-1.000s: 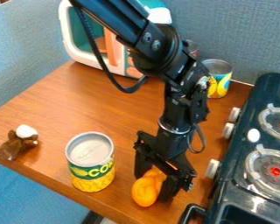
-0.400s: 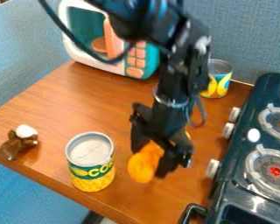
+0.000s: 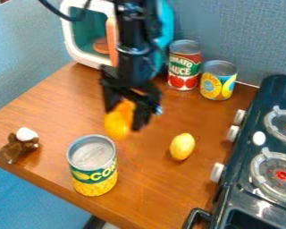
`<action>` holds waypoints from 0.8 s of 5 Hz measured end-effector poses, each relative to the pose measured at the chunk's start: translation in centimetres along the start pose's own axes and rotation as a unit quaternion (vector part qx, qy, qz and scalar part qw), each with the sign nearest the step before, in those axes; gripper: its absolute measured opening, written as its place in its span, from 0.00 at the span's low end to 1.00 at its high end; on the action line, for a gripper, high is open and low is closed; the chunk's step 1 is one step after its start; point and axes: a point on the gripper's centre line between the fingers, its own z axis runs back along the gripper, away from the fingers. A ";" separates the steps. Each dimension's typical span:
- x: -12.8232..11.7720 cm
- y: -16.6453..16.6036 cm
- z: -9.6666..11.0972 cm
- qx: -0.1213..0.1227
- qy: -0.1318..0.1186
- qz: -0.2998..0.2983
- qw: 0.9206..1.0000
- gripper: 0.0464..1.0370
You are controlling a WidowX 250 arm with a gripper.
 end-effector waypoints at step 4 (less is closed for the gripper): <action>-3.1 13.6 -4.1 -0.017 0.100 0.085 0.991 0.80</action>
